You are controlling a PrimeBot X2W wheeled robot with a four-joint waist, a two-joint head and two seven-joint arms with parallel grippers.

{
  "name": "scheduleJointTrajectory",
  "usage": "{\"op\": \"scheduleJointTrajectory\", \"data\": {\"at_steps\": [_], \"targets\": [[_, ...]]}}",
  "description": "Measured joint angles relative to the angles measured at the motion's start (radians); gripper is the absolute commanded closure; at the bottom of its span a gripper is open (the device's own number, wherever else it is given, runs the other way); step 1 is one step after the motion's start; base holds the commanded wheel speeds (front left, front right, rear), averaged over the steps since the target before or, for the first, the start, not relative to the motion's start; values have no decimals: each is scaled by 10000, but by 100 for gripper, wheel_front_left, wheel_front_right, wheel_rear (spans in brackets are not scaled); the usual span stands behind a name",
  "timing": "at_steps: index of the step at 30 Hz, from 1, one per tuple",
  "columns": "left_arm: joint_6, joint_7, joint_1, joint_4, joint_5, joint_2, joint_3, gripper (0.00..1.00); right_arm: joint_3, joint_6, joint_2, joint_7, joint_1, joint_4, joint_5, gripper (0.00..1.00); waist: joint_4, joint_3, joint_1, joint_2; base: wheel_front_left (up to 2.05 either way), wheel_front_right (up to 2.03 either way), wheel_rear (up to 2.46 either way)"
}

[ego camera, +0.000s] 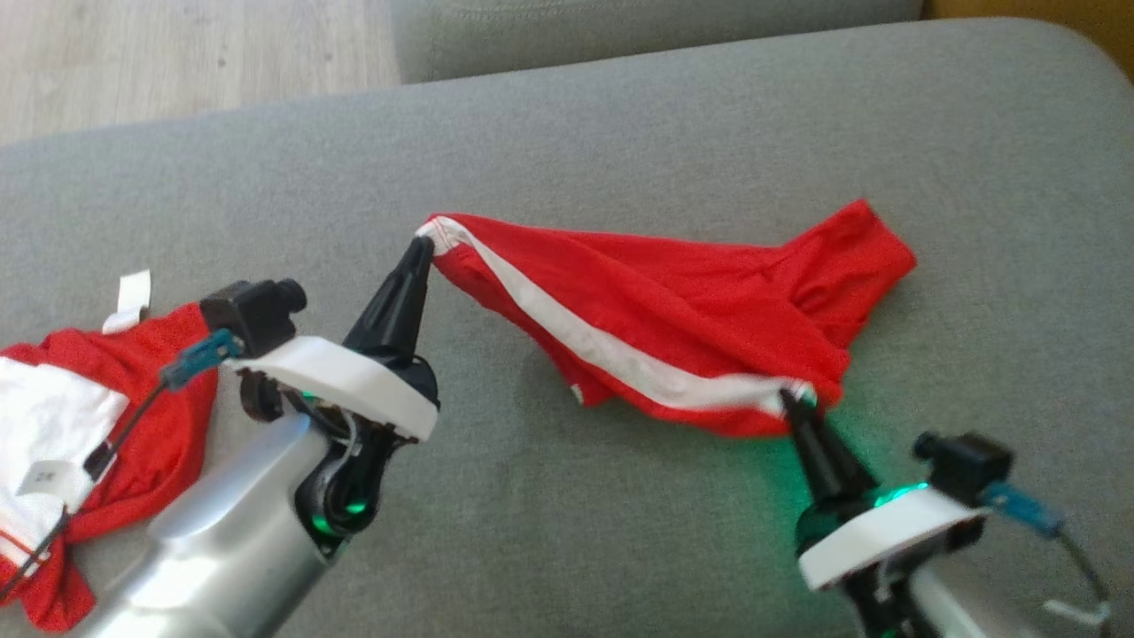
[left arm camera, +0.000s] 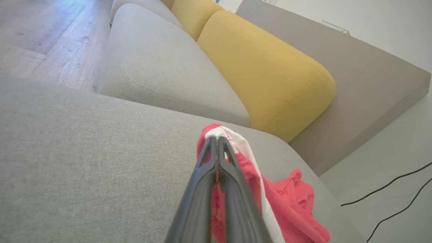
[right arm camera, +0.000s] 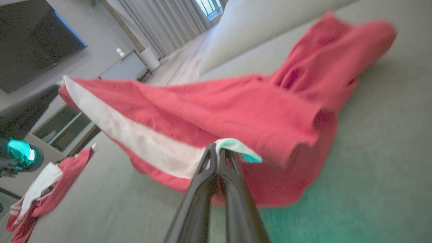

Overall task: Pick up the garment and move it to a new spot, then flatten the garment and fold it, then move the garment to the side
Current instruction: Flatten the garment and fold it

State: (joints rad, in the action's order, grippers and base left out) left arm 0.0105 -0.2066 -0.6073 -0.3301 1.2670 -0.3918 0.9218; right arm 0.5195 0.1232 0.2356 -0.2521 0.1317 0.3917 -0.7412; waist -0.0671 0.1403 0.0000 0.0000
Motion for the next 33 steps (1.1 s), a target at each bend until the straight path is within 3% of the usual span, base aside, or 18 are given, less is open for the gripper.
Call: {"op": "scheduleJointTrajectory", "data": {"at_steps": [5,10,16,19,23,27,33], "targets": [[104,35,2,828,-52,-579,-67,100,-834,0,775,0,-7,-2067,136,100,-190,-353,0,0,0,0,0],[54,33,-69,2079,-96,-1308,-550,100,-1266,0,2117,-2,377,-3492,2,100,-538,-706,-1,0,0,0,0],[-21,853,-1617,3289,-297,-2029,-901,100,-1751,0,3651,-2,3025,-4149,-508,100,-742,-725,-1,0,0,0,0],[-29,1478,-2993,3430,-522,-2104,-1133,100,-1726,0,4155,29,4578,-4036,-757,100,-694,-404,1,0,0,0,0],[79,2242,-4946,2913,-1151,-1929,-1122,100,-1459,0,4479,67,6714,-3170,-1047,100,-599,262,1,0,0,0,0],[384,2389,-6885,1496,-2088,-1254,-1020,100,-807,0,4569,56,8828,-1843,-980,100,-477,1151,3,0,0,0,0],[713,786,-8757,-784,-3465,-31,-959,100,-328,0,4498,-4,10953,-596,-502,100,-282,2520,6,0,0,0,0]]}}
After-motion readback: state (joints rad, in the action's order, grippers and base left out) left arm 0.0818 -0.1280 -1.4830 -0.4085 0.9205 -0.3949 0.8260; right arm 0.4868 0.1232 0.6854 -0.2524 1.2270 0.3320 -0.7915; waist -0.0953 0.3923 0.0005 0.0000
